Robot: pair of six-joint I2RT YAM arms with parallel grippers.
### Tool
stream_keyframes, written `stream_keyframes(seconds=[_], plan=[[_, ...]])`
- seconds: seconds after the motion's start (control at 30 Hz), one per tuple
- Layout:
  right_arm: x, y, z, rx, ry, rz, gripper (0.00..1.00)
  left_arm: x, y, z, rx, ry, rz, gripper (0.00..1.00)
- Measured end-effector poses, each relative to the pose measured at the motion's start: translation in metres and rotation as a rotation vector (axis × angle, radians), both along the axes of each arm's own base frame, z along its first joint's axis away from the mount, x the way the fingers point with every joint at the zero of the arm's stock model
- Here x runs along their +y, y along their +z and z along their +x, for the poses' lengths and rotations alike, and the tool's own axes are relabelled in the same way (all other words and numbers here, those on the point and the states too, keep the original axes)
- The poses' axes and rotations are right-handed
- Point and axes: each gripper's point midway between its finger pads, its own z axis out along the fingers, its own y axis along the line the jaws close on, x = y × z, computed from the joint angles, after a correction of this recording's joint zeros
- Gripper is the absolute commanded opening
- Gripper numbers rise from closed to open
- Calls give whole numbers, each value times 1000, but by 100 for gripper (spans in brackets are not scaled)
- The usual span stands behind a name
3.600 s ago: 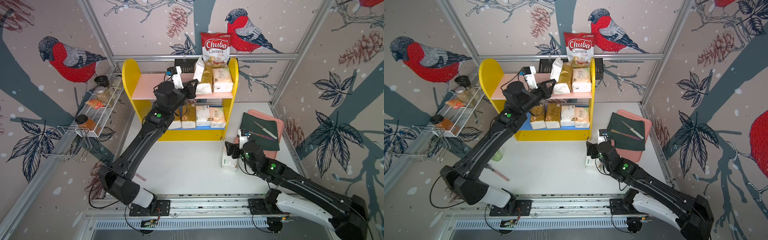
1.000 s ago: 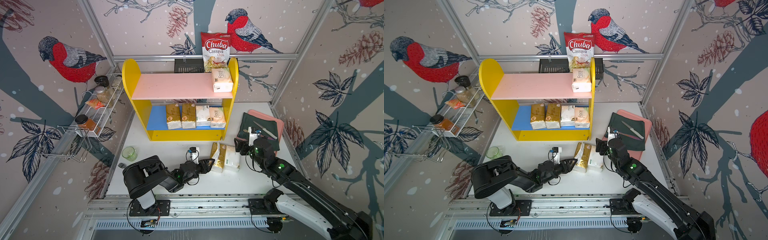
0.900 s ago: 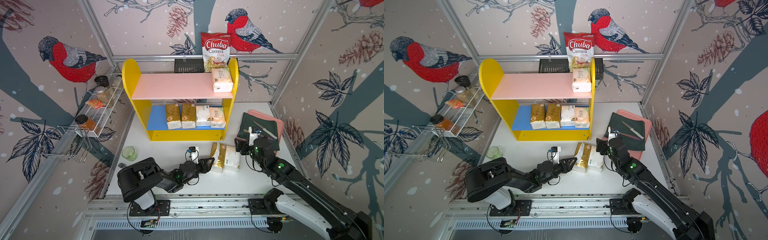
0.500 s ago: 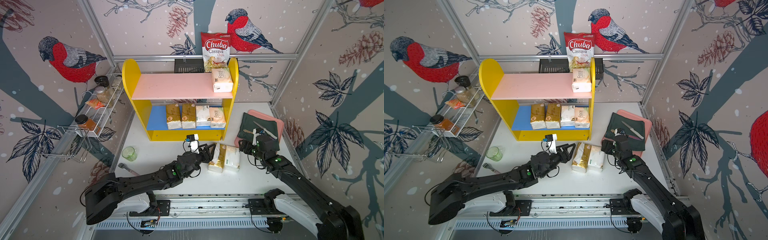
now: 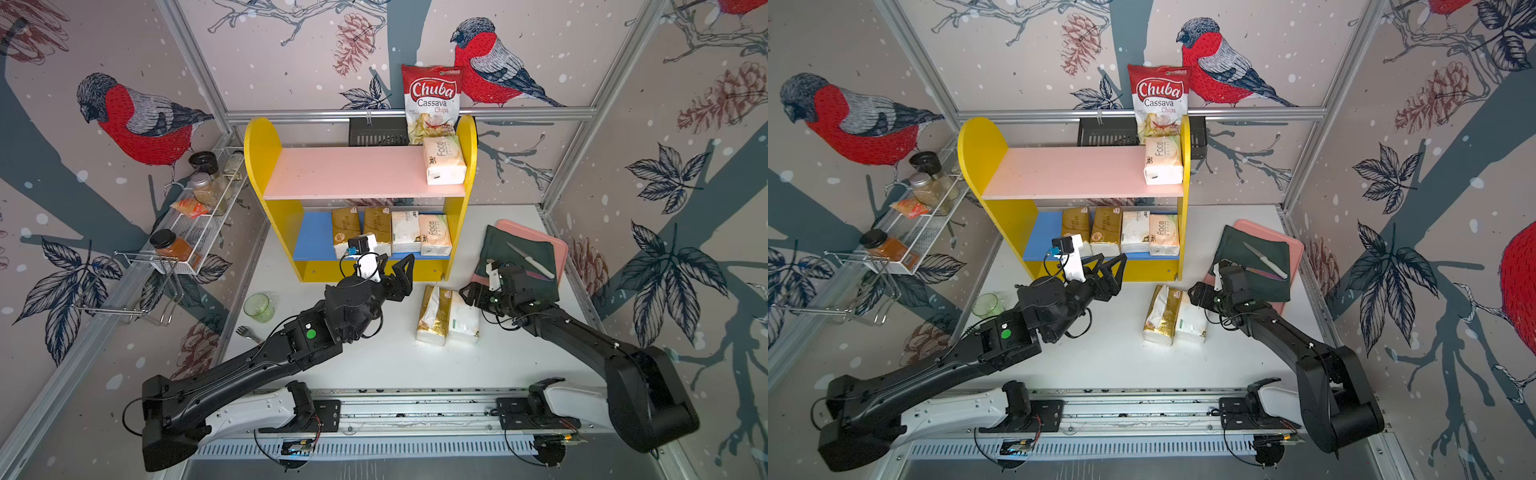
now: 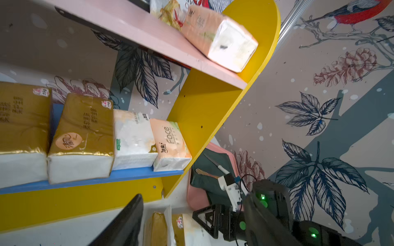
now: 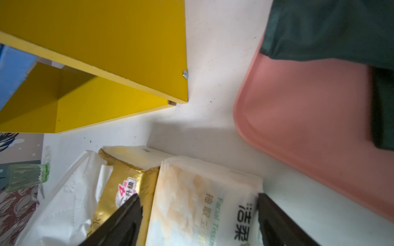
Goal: Remove the tissue boxes from the shelf
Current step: Adjust the box of tissues at the center of the board, then pick up a box of tissues from the shelf.
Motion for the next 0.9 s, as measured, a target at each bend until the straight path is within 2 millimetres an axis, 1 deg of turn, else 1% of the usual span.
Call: stream_keyframes(seconds=[0.13, 0.27, 0.37, 0.43, 0.5, 0.63, 0.7, 0.77, 0.87, 0.9], plan=[[13, 0, 2, 7, 42, 41, 86, 4, 38, 2, -60, 22, 18, 77], [16, 3, 1, 11, 44, 63, 86, -5, 64, 9, -98, 17, 49, 77], [13, 18, 3, -36, 30, 67, 86, -14, 87, 22, -117, 1, 56, 77], [8, 37, 6, -95, 9, 74, 87, -18, 105, 39, -128, -13, 40, 75], [1, 52, 10, -144, -22, 67, 87, -21, 118, 56, -134, -16, 34, 72], [-7, 72, 12, -185, -53, 57, 87, -30, 146, 90, -152, -88, 2, 65], [-9, 77, 11, -193, -56, 54, 87, -31, 159, 110, -145, -108, -34, 60], [-11, 78, 9, -191, -58, 47, 87, -40, 170, 126, -144, -152, -57, 58], [-15, 76, 6, -188, -60, 29, 87, -60, 175, 145, -113, -248, -86, 54], [-16, 76, 5, -187, -61, 29, 87, -64, 173, 154, -97, -263, -93, 53]])
